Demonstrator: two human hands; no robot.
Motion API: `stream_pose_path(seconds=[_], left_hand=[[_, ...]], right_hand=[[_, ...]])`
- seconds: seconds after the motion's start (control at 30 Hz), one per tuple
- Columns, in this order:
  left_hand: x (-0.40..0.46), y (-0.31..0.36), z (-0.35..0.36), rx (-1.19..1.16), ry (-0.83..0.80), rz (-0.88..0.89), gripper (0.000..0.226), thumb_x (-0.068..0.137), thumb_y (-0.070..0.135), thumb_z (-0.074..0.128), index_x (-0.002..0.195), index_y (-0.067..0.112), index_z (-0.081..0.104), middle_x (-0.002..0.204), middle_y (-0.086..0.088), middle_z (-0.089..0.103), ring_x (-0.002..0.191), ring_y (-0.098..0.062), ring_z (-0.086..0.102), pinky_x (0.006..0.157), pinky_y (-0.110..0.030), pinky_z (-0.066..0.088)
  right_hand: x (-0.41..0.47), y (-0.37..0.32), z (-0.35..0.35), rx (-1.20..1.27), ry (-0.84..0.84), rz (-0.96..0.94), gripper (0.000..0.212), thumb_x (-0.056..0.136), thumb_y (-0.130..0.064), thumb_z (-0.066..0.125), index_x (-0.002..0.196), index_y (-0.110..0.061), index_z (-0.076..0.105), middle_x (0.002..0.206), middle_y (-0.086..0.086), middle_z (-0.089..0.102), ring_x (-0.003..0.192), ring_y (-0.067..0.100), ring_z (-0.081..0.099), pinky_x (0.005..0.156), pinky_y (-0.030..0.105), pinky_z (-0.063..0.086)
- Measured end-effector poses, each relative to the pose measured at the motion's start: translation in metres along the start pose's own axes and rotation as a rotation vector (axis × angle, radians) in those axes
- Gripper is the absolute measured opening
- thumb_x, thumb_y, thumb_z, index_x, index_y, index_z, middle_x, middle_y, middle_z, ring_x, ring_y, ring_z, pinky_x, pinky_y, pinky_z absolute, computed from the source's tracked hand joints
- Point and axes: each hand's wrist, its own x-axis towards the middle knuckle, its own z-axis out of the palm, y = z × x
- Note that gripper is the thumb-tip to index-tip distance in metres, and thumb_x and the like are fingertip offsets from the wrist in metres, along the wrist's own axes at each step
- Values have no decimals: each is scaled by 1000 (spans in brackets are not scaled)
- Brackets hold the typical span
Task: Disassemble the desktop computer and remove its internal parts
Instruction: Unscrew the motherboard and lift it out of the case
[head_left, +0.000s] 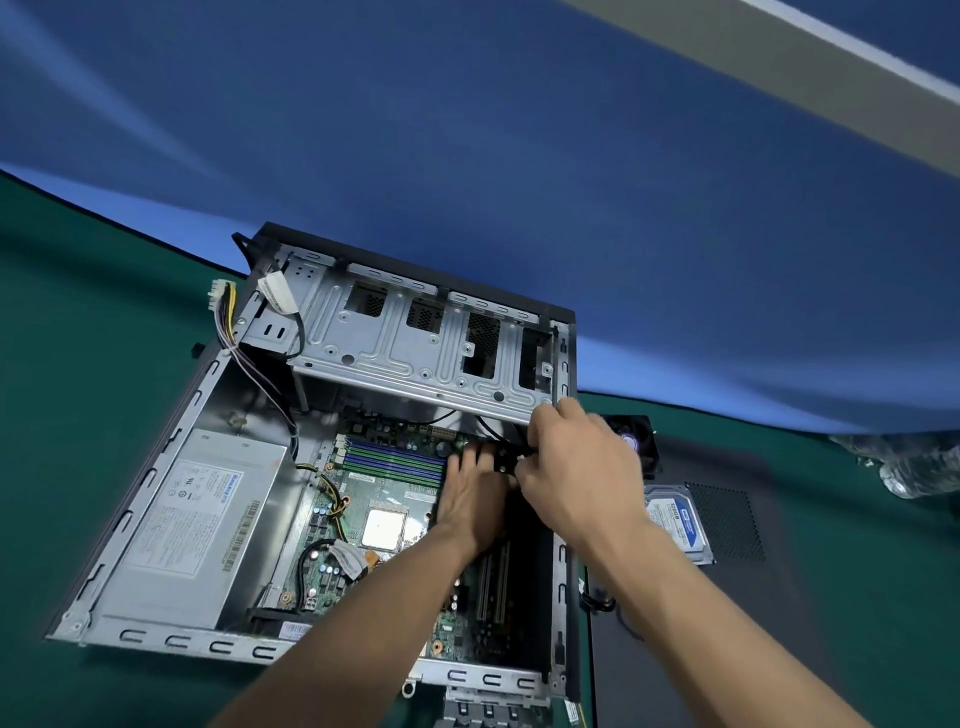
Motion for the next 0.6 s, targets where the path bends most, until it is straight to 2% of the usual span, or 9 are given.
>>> stream_pose_path(seconds=[0.1,0.2,0.3,0.43,0.5,0.6], left_hand=[[0,1,1,25,9,11,24,84,13,55,104,23,63,103,-7,52,104,-28,39,93,-38,27],[3,0,4,45,-11,6,13,84,17,59,93,23,66,105,-7,49,107,-30,37,90,-37,26],[4,-2,5,-36,-62,-32,16,86,22,50,94,25,64,115,-8,45,114,-32,31,97,-41,26],[3,-1,10,-23,-127,-26,10,81,19,46,81,24,54,119,-8,43,122,-35,28,106,-47,23],[1,0,12,-35,-146,-30,11,82,19,42,85,25,51,124,-11,41,126,-38,26,109,-51,20],[2,2,14,71,-76,38,20,82,9,43,93,19,57,118,-9,43,120,-30,30,110,-50,17]], right_hand=[[-4,6,-12,-10,91,-24,17,83,-26,52,98,-18,51,102,-2,52,92,23,52,63,29,31],[-9,13,-19,-5,126,-36,14,82,-26,50,95,-19,49,100,-3,51,88,22,51,61,31,33],[-14,21,-20,15,128,-26,14,83,-28,49,96,-21,49,100,-4,51,90,21,52,63,31,39],[-23,27,-16,10,139,-12,16,86,-33,49,98,-23,49,101,-5,50,92,20,52,64,31,37],[-27,28,-12,6,139,-19,18,86,-34,47,101,-24,49,103,-6,49,94,19,51,64,31,38],[-31,29,-9,0,146,-38,19,87,-36,46,102,-25,48,102,-7,48,94,17,50,62,29,35]])
